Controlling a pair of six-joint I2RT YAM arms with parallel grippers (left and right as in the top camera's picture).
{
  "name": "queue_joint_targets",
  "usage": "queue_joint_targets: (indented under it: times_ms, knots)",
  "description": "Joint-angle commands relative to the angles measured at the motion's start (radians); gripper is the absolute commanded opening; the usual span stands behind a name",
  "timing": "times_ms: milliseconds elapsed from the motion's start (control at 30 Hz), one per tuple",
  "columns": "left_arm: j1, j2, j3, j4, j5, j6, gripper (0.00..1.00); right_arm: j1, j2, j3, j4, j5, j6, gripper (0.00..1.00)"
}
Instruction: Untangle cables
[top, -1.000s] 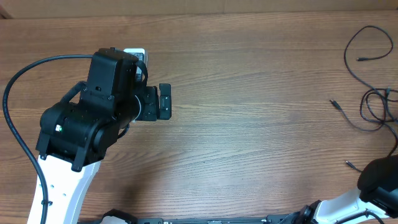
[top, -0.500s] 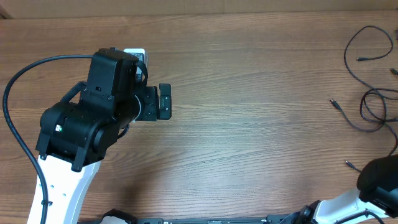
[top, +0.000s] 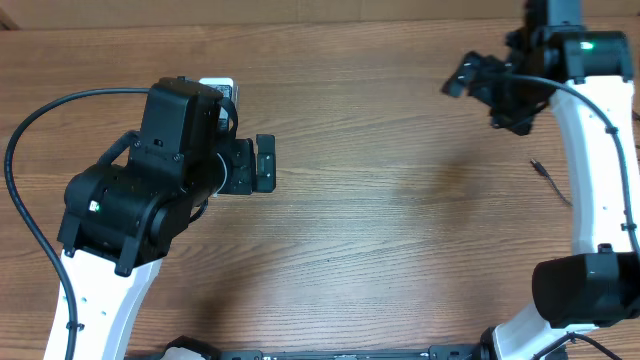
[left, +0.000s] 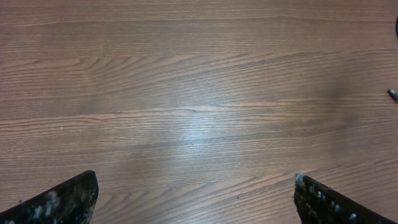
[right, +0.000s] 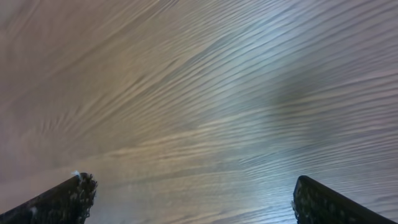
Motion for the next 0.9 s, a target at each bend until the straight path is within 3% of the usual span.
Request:
queue_joint_targets:
  times_ms: [0,867]
  knots:
    - [0.004,-0.002,0.021,0.002,-0.007,-0.003,1.0,0.059,-0.009,0.005,0.003,0.006,0.001,1.0]
    - [0.004,0.0,0.021,0.002,-0.007,-0.003,1.0,0.084,-0.009,0.005,0.008,0.006,0.0,1.0]
